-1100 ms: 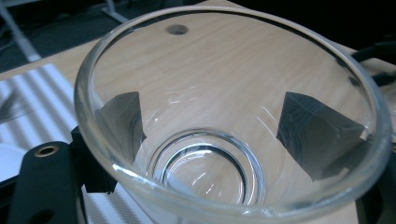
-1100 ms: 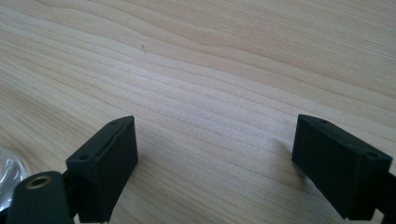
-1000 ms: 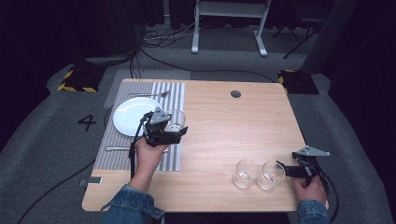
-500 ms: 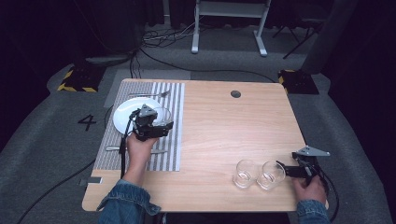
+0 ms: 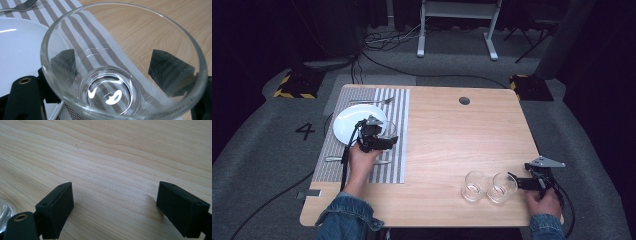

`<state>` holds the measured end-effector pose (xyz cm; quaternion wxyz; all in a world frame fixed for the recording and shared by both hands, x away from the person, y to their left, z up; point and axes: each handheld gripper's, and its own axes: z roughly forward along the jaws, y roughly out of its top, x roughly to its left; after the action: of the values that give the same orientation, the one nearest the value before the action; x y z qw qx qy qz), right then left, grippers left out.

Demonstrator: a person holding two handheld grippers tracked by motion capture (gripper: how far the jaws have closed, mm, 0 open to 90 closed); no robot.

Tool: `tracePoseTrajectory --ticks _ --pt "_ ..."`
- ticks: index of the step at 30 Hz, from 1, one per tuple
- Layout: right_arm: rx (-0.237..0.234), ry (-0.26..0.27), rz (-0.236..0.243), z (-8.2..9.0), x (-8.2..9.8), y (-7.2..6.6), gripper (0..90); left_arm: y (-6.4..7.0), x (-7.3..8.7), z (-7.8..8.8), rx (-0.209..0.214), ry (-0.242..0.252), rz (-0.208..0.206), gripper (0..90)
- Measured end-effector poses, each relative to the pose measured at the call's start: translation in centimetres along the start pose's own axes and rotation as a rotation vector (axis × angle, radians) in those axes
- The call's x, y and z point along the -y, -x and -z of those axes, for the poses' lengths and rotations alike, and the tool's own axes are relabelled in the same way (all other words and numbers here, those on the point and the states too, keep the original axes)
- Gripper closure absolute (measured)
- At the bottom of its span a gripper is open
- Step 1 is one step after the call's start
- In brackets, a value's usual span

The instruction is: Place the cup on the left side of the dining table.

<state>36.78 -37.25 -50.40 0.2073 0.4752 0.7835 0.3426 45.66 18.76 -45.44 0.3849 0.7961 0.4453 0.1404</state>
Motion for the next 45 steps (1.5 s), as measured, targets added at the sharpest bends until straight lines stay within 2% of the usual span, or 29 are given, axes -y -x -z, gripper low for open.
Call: tracePoseTrajectory --ticks 10,16,17,19,22,23,32,36,40,42,45 --pt "0.0 0.0 0.0 0.0 0.0 0.0 14.5 -0.2 0.3 -0.7 -0.024 -0.053 0.005 19.6" --pt "0.0 0.0 0.0 0.0 0.0 0.0 14.5 0.0 0.5 -1.0 -0.053 -0.088 -0.009 19.4" --pt "0.0 0.0 0.0 0.0 0.0 0.0 14.5 0.0 0.6 -1.0 -0.049 -0.091 0.002 19.3" --pt "0.0 0.0 0.0 0.0 0.0 0.0 14.5 -0.1 0.6 -0.9 -0.044 -0.095 0.022 18.9" --pt "0.0 0.0 0.0 0.0 0.0 0.0 14.5 0.1 0.5 -0.8 -0.051 -0.096 0.022 18.2" --pt "0.0 0.0 0.0 0.0 0.0 0.0 14.5 0.2 0.5 -0.8 -0.064 -0.098 0.019 18.3" --pt "0.0 0.0 0.0 0.0 0.0 0.0 14.6 0.2 0.6 -1.0 -0.066 -0.115 0.025 18.1" --pt "0.0 0.0 0.0 0.0 0.0 0.0 14.5 0.1 0.6 -1.0 -0.061 -0.119 0.036 17.5" --pt "0.0 0.0 0.0 0.0 0.0 0.0 14.6 0.3 0.5 -0.5 -0.059 -0.099 0.062 15.3" --pt "0.0 0.0 0.0 0.0 0.0 0.0 14.5 0.3 0.5 -0.2 -0.059 -0.093 0.057 15.1" --pt "0.0 0.0 0.0 0.0 0.0 0.0 14.5 0.8 0.4 1.3 -0.069 -0.052 0.061 14.7"
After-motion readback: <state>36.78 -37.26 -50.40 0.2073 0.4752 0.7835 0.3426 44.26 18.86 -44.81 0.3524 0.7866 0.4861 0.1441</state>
